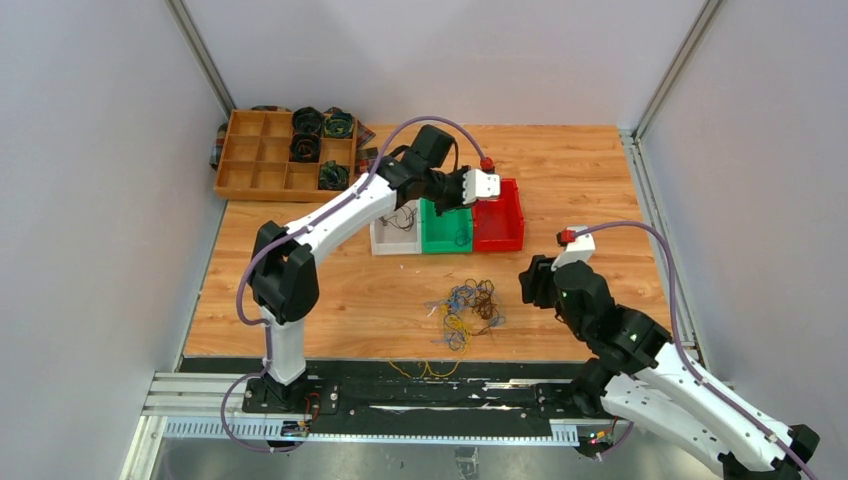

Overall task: Untangle the cables
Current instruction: Place the cable in the bin.

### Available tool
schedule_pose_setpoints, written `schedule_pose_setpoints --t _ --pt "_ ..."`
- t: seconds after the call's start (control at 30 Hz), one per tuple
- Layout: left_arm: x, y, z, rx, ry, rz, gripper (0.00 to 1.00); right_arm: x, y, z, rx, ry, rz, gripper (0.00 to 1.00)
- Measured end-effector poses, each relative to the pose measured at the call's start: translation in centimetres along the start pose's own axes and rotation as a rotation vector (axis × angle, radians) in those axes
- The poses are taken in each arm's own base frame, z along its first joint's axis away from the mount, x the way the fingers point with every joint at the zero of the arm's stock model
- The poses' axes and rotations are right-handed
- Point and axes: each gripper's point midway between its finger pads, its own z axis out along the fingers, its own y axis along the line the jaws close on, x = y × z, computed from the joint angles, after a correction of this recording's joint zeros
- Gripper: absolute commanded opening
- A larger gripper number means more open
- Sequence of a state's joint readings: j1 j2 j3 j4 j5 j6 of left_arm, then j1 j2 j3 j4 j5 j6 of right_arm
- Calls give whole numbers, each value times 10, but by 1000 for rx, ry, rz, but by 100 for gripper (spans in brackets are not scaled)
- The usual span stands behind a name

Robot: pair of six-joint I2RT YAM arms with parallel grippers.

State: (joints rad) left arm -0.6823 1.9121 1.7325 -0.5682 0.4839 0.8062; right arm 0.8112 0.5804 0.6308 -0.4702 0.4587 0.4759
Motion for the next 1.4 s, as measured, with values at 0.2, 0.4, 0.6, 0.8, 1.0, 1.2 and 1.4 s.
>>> schedule_pose_setpoints --t 0.2,0.4,0.6,0.8,1.0,1.2,1.4 --pt "15 -4 22 72 18 84 1 2 -8 -5 24 0 1 50" --pt "45 -17 52 189 24 35 1 6 -16 -8 53 12 -6 50" --pt "44 -11 45 241 -88 -74 1 9 -18 -7 75 39 -25 50" --pt "39 8 27 246 -218 -186 1 8 -17 -5 82 48 -30 50" --pt "27 29 6 240 -373 -308 1 9 -17 -4 88 60 -37 51" --pt "2 34 -10 285 -483 -372 1 7 -9 3 79 76 -46 58" --pt "-28 30 -30 335 -581 -409 1 -21 25 26 -15 73 -81 64"
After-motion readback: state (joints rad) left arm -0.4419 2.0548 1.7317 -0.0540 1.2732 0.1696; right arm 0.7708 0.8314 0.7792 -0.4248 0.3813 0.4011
